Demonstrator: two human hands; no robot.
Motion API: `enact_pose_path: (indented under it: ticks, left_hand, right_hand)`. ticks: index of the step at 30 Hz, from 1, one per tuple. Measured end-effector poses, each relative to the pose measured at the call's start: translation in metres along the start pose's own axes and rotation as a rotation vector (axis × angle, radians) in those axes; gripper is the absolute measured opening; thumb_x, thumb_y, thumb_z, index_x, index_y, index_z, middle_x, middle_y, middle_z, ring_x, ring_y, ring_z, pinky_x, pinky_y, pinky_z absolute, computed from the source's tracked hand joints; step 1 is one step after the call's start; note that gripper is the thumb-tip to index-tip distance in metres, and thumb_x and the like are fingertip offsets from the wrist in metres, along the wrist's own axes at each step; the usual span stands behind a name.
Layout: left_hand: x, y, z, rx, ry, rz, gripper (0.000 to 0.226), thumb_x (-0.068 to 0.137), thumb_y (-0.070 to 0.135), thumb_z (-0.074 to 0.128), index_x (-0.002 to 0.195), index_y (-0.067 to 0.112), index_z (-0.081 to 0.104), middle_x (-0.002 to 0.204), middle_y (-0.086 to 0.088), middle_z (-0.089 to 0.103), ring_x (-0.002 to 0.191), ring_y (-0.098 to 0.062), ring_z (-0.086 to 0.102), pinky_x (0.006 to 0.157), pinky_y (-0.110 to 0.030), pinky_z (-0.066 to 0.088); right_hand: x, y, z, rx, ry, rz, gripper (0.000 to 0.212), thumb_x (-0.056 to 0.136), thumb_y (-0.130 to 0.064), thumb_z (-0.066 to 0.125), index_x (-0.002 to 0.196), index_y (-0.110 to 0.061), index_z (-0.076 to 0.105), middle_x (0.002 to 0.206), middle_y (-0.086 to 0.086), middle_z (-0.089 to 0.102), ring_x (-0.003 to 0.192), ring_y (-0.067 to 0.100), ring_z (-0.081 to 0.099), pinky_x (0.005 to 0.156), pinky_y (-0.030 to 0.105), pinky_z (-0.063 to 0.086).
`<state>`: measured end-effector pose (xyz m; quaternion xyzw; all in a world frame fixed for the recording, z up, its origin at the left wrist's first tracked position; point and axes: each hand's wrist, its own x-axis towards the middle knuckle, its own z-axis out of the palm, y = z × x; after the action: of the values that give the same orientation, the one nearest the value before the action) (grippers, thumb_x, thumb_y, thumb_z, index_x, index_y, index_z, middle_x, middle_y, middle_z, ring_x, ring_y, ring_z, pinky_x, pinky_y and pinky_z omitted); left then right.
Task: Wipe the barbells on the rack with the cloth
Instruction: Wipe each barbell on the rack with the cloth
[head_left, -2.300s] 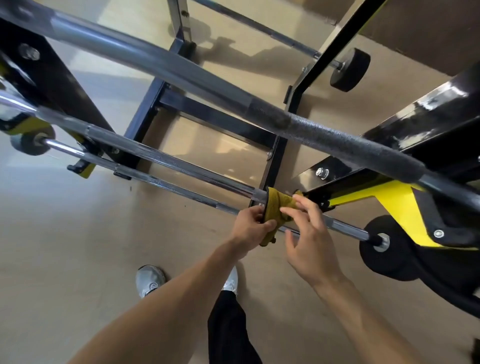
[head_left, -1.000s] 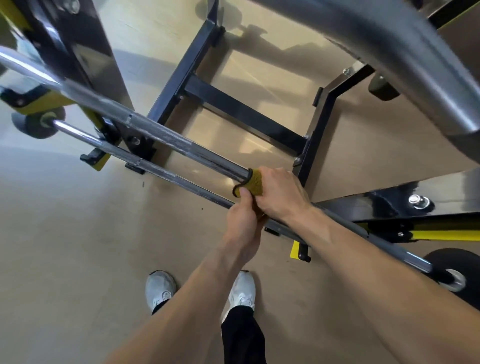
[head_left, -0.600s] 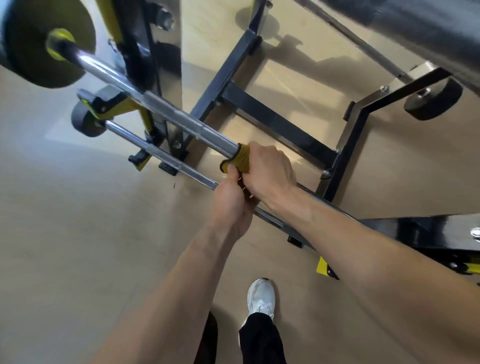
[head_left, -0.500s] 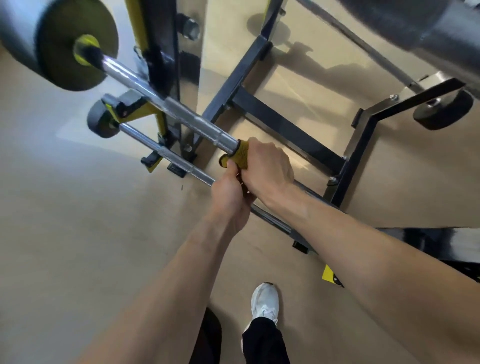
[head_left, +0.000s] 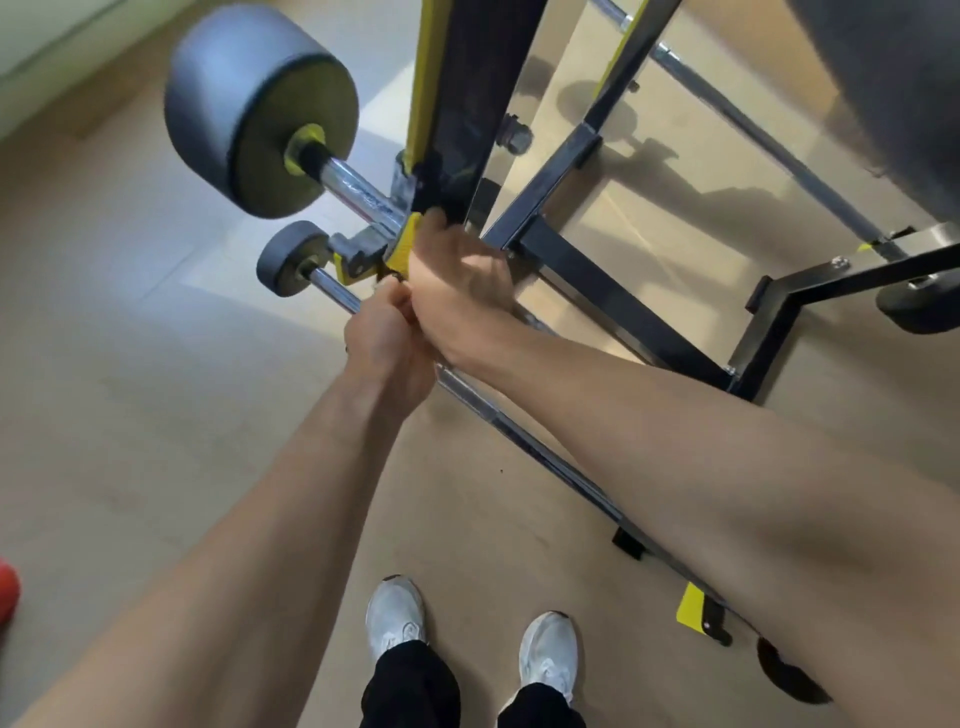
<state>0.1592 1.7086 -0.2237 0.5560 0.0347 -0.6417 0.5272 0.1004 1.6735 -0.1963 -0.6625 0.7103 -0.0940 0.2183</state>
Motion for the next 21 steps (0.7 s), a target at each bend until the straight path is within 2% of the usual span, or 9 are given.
enact_pose_path:
  ticks: [2,5,7,9,12,14,16,18,21]
  left_hand:
    - [0.007,0.006,0.002,-0.087,0.047,0.0,0.01,0.087,0.006,0.047,0.09,0.01,0.056,0.099,-0.013,0.051,0.088,-0.029,0.054,0.075,-0.04,0.046]
    - [0.011,0.005,0.002,-0.099,0.061,-0.014,0.011,0.085,0.007,0.049,0.088,0.009,0.059,0.1,-0.014,0.054,0.093,-0.03,0.057,0.079,-0.041,0.048]
    - [0.006,0.001,-0.002,-0.091,0.034,-0.018,0.021,0.076,0.013,0.052,0.094,0.009,0.061,0.103,-0.013,0.06,0.096,-0.03,0.061,0.082,-0.04,0.051]
    - [-0.003,-0.005,-0.008,-0.129,-0.013,-0.014,0.028,0.083,0.015,0.052,0.105,0.008,0.068,0.113,-0.012,0.069,0.105,-0.028,0.067,0.09,-0.037,0.054]
    - [-0.017,-0.031,-0.031,-0.197,-0.086,-0.038,0.039,0.099,0.014,0.037,0.126,0.007,0.064,0.122,-0.011,0.069,0.114,-0.023,0.066,0.096,-0.032,0.053]
    - [-0.025,-0.057,-0.058,-0.107,-0.075,-0.094,0.039,0.1,0.016,0.036,0.102,0.012,0.075,0.092,-0.004,0.075,0.085,-0.015,0.07,0.075,-0.023,0.054]
    - [-0.03,-0.082,-0.082,0.118,-0.012,-0.143,0.044,0.099,0.021,0.042,0.065,0.021,0.07,0.056,0.008,0.058,0.05,-0.004,0.053,0.053,-0.022,0.039]
    - [-0.032,-0.102,-0.104,0.326,0.026,-0.18,0.033,0.098,0.022,0.047,0.069,0.022,0.064,0.056,0.007,0.057,0.046,-0.002,0.053,0.052,-0.026,0.04]
    - [-0.022,-0.122,-0.133,0.351,0.09,-0.194,0.017,0.098,0.022,0.055,0.09,0.013,0.066,0.076,-0.003,0.066,0.065,-0.008,0.063,0.057,-0.025,0.049]
  right_hand:
    - [-0.002,-0.002,0.009,-0.191,0.128,-0.197,0.029,0.1,-0.019,0.036,0.124,-0.009,0.05,0.113,0.01,0.061,0.103,0.026,0.061,0.082,0.038,0.051]
    - [-0.005,0.013,0.016,-0.318,0.104,-0.37,0.055,0.094,-0.015,0.022,0.144,0.003,0.033,0.126,0.017,0.054,0.114,0.029,0.054,0.087,0.038,0.05]
    - [-0.013,0.019,0.013,-0.425,0.113,-0.461,0.06,0.093,-0.015,0.021,0.15,0.002,0.024,0.139,0.022,0.046,0.127,0.034,0.046,0.098,0.041,0.047]
    - [-0.023,0.025,0.016,-0.447,0.122,-0.533,0.058,0.097,-0.015,0.018,0.153,-0.001,0.019,0.155,0.024,0.027,0.144,0.038,0.026,0.116,0.045,0.028]
    - [-0.052,0.045,0.038,-0.404,0.02,-0.597,0.054,0.101,-0.008,0.018,0.154,0.002,0.01,0.162,0.02,0.006,0.151,0.032,0.0,0.123,0.044,0.007]
    - [-0.073,0.07,0.067,-0.283,-0.244,-0.492,0.064,0.1,-0.01,0.036,0.156,-0.004,0.007,0.163,0.016,0.008,0.151,0.029,0.002,0.123,0.044,0.01]
    - [-0.096,0.094,0.099,-0.024,-0.536,-0.271,0.069,0.093,-0.018,0.049,0.154,-0.018,0.017,0.155,0.013,0.031,0.142,0.032,0.032,0.115,0.049,0.032]
    - [-0.113,0.105,0.119,0.291,-0.696,-0.026,0.058,0.088,-0.025,0.052,0.144,-0.026,0.036,0.135,0.008,0.053,0.117,0.027,0.058,0.097,0.046,0.052]
    - [-0.116,0.12,0.129,0.546,-0.811,0.201,0.064,0.075,-0.018,0.072,0.134,-0.021,0.048,0.121,0.004,0.063,0.112,0.02,0.06,0.101,0.041,0.049]
